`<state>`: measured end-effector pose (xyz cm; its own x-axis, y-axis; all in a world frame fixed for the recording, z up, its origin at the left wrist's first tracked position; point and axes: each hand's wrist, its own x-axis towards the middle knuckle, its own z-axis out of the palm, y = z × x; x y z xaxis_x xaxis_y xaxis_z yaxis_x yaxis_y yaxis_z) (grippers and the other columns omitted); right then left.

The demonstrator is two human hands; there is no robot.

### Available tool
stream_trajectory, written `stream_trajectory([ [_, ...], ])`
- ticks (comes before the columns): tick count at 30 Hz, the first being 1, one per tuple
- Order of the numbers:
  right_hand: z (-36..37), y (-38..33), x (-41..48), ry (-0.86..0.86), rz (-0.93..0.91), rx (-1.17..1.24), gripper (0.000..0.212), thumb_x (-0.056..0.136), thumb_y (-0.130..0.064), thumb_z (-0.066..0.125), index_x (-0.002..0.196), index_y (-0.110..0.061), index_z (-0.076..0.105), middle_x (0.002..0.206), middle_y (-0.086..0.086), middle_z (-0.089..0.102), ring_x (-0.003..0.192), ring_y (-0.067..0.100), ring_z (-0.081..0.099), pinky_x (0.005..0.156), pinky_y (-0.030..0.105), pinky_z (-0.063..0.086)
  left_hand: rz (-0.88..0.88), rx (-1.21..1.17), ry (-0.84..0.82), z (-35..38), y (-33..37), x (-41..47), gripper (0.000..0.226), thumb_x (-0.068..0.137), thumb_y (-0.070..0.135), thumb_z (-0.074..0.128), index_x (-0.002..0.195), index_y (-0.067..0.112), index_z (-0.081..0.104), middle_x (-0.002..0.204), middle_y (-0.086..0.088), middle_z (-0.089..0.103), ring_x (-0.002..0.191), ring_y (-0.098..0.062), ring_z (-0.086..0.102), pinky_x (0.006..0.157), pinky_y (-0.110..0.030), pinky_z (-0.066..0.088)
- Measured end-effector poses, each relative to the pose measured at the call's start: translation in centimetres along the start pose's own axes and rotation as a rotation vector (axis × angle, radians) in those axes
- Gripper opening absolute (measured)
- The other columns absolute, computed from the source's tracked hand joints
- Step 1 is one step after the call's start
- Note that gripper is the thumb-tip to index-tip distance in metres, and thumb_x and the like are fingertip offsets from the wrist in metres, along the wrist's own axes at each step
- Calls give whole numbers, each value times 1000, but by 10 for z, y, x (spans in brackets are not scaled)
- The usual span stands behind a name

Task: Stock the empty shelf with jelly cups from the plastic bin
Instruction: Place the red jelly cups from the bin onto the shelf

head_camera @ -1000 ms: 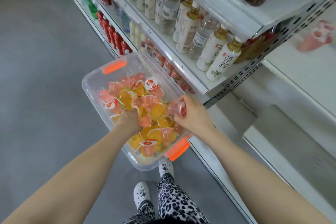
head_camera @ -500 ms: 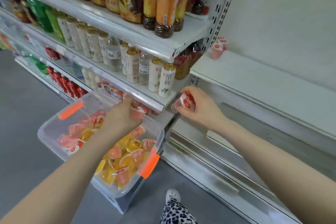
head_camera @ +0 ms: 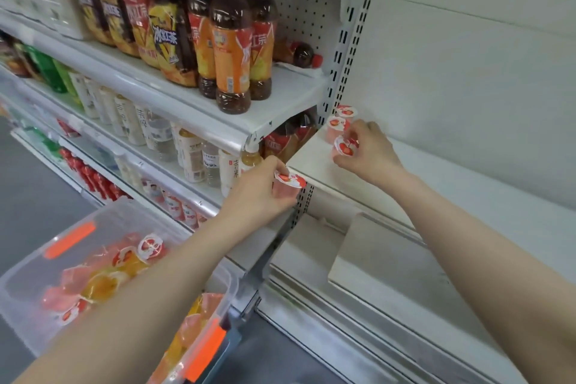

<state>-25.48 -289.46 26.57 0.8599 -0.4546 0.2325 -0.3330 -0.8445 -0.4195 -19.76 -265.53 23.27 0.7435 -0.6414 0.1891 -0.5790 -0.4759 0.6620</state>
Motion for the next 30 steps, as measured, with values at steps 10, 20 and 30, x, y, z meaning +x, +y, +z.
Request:
stream_trajectory([
  [10, 33, 18, 40, -4, -213, 22, 33, 86, -32, 69, 111, -13, 59, 123, 4, 51, 101, 27, 58, 79, 31, 42, -53, 10, 54, 23, 5, 25, 42, 76, 37, 76, 107, 31, 49, 109, 11, 61, 92, -11, 57, 76, -32, 50],
  [20, 34, 34, 48, 127, -436, -194, 27, 80, -31, 75, 101, -14, 68, 109, 5, 66, 108, 33, 51, 90, 38, 41, -35, -22, 126, 40, 12, 52, 37, 78, 36, 73, 106, 27, 51, 106, 10, 60, 93, -10, 57, 77, -30, 51],
  [30, 5, 63, 49, 151, -486, -214, 40, 89, -30, 58, 126, -14, 63, 119, 7, 65, 112, 32, 51, 94, 41, 44, -20, 17, 159, 68, 20, 96, 43, 70, 29, 76, 101, 29, 47, 107, 7, 55, 93, -20, 58, 75, -38, 51],
])
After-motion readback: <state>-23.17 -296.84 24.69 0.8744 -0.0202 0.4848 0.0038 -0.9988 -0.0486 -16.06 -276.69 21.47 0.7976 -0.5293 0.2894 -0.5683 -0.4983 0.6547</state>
